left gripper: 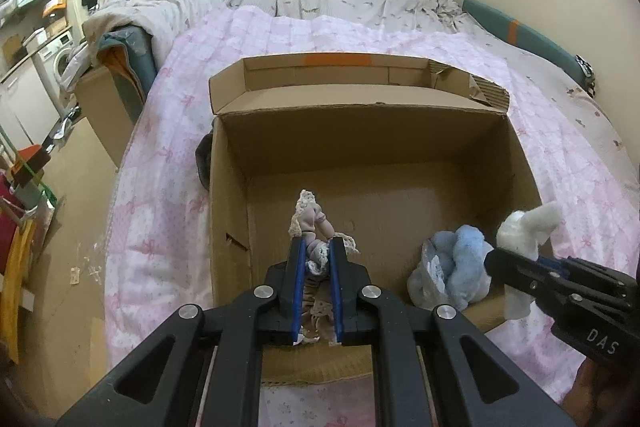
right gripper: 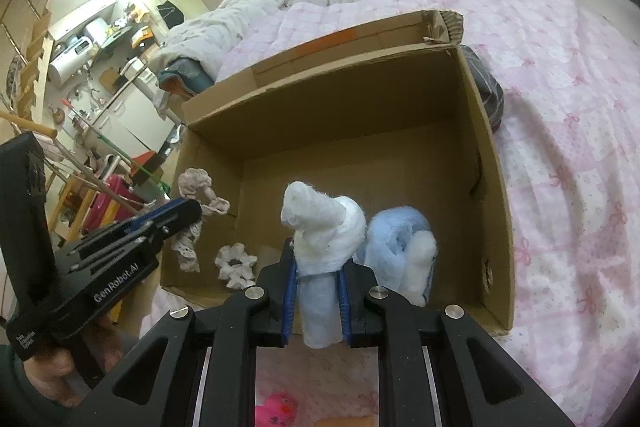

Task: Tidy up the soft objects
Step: 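Carry the scrunchie and sock over the box and open both grippers, then move both grippers from the box down toward the pink duck and tan roll, then grasp the pink rubber duck with the left gripper while the right grasps the tan foam roll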

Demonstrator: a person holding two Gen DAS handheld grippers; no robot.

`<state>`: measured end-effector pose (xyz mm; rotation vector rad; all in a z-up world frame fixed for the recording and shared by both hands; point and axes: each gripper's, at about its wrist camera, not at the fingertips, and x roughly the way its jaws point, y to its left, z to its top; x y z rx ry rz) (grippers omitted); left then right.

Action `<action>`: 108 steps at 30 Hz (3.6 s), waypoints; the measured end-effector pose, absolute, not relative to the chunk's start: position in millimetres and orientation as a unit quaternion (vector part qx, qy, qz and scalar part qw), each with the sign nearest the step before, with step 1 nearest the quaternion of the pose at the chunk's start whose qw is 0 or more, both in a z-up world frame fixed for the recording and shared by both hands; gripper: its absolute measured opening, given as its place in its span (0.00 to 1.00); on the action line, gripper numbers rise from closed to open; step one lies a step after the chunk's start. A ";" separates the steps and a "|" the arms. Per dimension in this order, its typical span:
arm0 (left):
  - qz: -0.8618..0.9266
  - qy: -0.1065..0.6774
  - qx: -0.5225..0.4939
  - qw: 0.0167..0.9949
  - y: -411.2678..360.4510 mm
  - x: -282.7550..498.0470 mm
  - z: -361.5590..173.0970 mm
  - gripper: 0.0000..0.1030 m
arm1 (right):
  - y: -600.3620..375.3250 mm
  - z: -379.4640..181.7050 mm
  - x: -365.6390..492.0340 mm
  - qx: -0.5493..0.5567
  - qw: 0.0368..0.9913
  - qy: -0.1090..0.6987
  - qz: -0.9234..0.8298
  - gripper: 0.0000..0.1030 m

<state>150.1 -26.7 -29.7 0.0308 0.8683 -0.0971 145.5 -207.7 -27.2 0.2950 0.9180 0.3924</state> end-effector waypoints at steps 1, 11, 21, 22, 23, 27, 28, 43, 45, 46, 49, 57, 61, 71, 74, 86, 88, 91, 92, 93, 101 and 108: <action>-0.046 0.420 0.014 0.906 -26.2 150.4 -29.8 0.10 | -206.7 -25.9 145.1 0.138 0.870 0.435 0.186 0.18; -0.040 0.425 0.001 0.905 -20.6 152.2 -31.0 0.12 | -206.0 -27.2 146.1 0.137 0.872 0.434 0.177 0.18; -0.027 0.410 -0.007 0.911 -17.3 148.6 -25.6 0.59 | -208.9 -30.3 147.6 0.140 0.869 0.446 0.162 0.45; -0.026 0.411 -0.008 0.911 -16.8 148.9 -25.3 0.60 | -209.8 -29.6 147.1 0.143 0.870 0.443 0.161 0.56; -0.025 0.413 -0.009 0.910 -16.5 149.3 -25.6 0.62 | -211.0 -28.5 146.2 0.145 0.873 0.438 0.159 0.71; -0.021 0.419 -0.011 0.908 -15.1 150.0 -27.3 0.63 | -213.4 -25.6 145.9 0.146 0.877 0.433 0.151 0.79; -0.020 0.419 -0.011 0.908 -15.4 150.3 -27.2 0.63 | -214.1 -26.5 146.4 0.148 0.875 0.435 0.150 0.79; -0.014 0.418 -0.010 0.908 -12.6 147.1 -25.7 0.63 | -213.3 -28.9 147.1 0.145 0.871 0.443 0.152 0.79; -0.012 0.417 -0.009 0.909 -11.2 144.9 -23.9 0.63 | -214.0 -28.4 145.6 0.147 0.872 0.443 0.151 0.79; -0.012 0.417 -0.009 0.909 -10.6 143.1 -22.6 0.63 | -214.7 -27.9 144.9 0.148 0.872 0.442 0.150 0.79; -0.009 0.413 -0.007 0.911 -8.3 136.9 -18.1 0.63 | -217.0 -25.1 141.9 0.151 0.874 0.439 0.146 0.79; 0.002 0.408 -0.018 0.913 6.0 113.1 -9.2 0.63 | -222.7 -13.2 123.0 0.140 0.880 0.434 0.135 0.79; 0.008 0.409 -0.025 0.912 12.2 99.6 -7.7 0.63 | -227.5 -12.9 106.4 0.144 0.878 0.441 0.122 0.79; 0.001 0.427 -0.026 0.904 9.4 64.7 -15.8 0.63 | -235.5 -15.6 72.4 0.163 0.867 0.461 0.097 0.79; 0.000 0.434 -0.023 0.901 5.6 58.0 -20.9 0.63 | -236.0 -22.0 66.5 0.171 0.857 0.477 0.094 0.79; -0.065 0.534 -0.055 0.841 -17.9 60.0 -69.0 0.63 | -242.1 -44.2 58.2 0.174 0.833 0.523 0.041 0.79; -0.084 0.551 -0.033 0.829 -32.4 59.8 -79.5 0.63 | -245.8 -48.7 59.8 0.181 0.828 0.529 0.034 0.79; -0.115 0.585 -0.005 0.803 -55.7 56.4 -99.2 0.63 | -248.6 -53.8 60.6 0.188 0.821 0.538 0.029 0.79; -0.122 0.591 0.005 0.797 -62.5 54.5 -103.8 0.63 | -248.9 -55.0 60.5 0.188 0.820 0.540 0.027 0.79; -0.129 0.595 0.018 0.793 -70.2 52.0 -108.7 0.63 | -248.5 -56.1 60.4 0.188 0.819 0.541 0.025 0.79; -0.129 0.615 0.038 0.777 -83.9 51.4 -126.4 0.63 | -246.1 -64.3 63.7 0.184 0.811 0.555 0.017 0.79; -0.127 0.628 0.027 0.768 -78.2 49.9 -129.4 0.43 | -238.6 -68.6 67.8 0.170 0.809 0.562 0.018 0.79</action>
